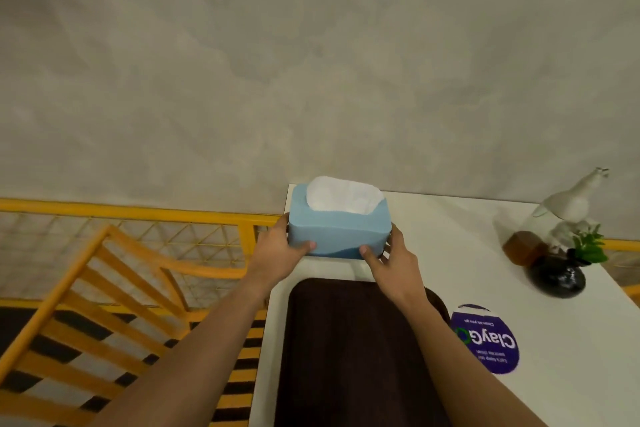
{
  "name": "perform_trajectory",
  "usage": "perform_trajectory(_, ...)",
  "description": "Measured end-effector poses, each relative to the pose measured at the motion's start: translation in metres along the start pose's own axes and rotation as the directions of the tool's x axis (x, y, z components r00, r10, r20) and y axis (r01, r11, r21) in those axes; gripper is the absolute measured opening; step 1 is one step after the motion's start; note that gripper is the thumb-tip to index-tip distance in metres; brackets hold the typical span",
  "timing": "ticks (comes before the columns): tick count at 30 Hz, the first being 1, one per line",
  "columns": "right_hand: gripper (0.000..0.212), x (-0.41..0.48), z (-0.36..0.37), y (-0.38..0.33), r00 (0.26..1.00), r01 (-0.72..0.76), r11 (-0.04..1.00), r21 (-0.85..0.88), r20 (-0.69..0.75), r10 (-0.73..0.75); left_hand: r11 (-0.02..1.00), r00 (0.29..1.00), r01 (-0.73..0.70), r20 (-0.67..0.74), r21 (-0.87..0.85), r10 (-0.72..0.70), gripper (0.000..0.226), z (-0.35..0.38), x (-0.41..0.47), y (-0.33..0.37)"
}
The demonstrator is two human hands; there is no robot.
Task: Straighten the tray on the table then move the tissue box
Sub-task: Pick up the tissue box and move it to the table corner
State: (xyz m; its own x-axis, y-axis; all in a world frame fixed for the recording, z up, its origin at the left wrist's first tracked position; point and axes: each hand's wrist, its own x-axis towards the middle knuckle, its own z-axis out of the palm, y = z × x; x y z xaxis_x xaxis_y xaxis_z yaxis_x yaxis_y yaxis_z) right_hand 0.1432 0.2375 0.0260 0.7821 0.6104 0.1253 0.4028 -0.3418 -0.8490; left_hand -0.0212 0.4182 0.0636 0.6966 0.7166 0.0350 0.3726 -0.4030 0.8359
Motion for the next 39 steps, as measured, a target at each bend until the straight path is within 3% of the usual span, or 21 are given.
perform_trajectory(15, 0.080, 0.059, 0.046, 0.034, 0.993, -0.092, 0.993, -0.077, 0.063, 0.097, 0.995, 1.000, 0.007, 0.018, 0.096, -0.009, 0.079, 0.025, 0.063, -0.063)
perform_trajectory(25, 0.080, 0.114, 0.058, 0.040, 0.997, -0.031, 0.995, -0.090, 0.061, 0.036, 0.997, 0.999, 0.049, -0.003, 0.067, -0.049, 0.091, 0.033, 0.116, -0.072)
perform_trajectory(39, 0.063, 0.161, 0.061, 0.053, 0.996, -0.004, 0.983, -0.183, 0.085, 0.020, 0.987, 0.997, 0.076, -0.044, 0.139, -0.071, 0.091, 0.038, 0.159, -0.078)
